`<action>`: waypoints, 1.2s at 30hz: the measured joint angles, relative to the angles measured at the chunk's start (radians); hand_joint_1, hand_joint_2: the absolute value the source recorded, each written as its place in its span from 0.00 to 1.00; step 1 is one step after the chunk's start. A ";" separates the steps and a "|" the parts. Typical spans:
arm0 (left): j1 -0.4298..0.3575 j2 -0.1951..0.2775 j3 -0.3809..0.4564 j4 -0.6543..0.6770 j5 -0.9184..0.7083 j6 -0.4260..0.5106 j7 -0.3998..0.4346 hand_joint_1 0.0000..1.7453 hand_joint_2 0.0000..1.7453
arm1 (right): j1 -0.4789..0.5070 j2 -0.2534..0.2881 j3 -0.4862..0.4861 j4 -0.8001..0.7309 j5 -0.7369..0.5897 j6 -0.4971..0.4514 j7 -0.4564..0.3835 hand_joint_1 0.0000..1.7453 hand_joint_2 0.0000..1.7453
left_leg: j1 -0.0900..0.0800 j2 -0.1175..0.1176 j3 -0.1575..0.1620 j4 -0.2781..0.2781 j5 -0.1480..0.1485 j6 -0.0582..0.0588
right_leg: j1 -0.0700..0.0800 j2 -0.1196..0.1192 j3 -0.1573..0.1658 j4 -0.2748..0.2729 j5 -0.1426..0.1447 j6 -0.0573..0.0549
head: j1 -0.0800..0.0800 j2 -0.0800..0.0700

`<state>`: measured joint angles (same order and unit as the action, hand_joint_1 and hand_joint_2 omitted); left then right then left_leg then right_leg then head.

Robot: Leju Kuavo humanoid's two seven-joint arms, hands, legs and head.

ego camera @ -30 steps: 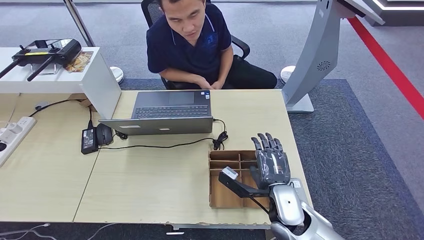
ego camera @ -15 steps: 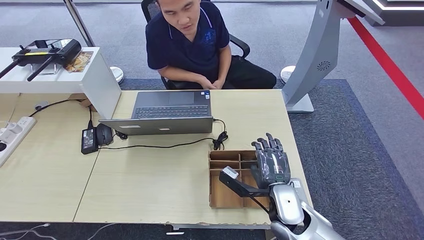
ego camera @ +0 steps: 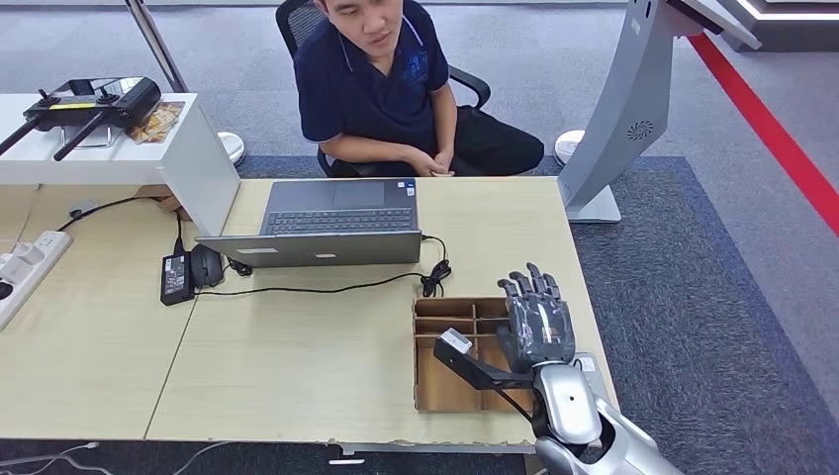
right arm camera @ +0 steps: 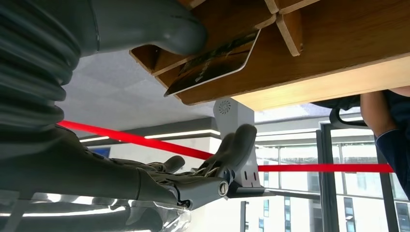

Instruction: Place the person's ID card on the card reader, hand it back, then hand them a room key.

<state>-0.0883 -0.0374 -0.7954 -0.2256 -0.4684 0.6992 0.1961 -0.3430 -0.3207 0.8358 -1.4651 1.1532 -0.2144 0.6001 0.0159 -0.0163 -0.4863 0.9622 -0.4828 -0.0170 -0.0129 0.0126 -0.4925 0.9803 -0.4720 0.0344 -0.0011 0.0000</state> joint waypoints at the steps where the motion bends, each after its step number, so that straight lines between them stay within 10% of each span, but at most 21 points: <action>1: 0.000 0.000 0.000 0.000 0.000 0.000 0.000 0.00 0.00 | 0.000 0.000 0.000 0.001 0.000 0.000 0.000 0.95 1.00 | 0.000 0.000 0.000 0.000 0.000 0.000 | 0.000 0.000 0.000 0.000 0.000 0.000 | 0.000 0.000; 21: 0.000 0.000 0.000 0.000 -0.013 0.000 0.000 0.00 0.00 | -0.015 -0.001 0.006 0.014 0.004 -0.001 0.002 1.00 1.00 | 0.000 0.000 0.000 0.000 0.000 0.000 | 0.000 0.000 0.000 0.000 0.000 0.000 | 0.000 0.000; 36: 0.000 0.000 0.000 0.000 -0.036 0.000 0.000 0.00 0.00 | -0.004 -0.004 -0.013 0.016 0.060 -0.178 0.003 1.00 1.00 | 0.000 0.000 0.000 0.000 0.000 0.000 | 0.000 0.000 -0.001 0.000 0.000 0.000 | 0.000 0.000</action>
<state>-0.0884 -0.0374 -0.7950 -0.2258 -0.5047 0.6993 0.1956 -0.3472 -0.3252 0.8229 -1.4488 1.2133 -0.3923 0.6031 0.0160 -0.0162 -0.4864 0.9622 -0.4829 -0.0170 -0.0129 0.0127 -0.4932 0.9803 -0.4721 0.0343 -0.0011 0.0000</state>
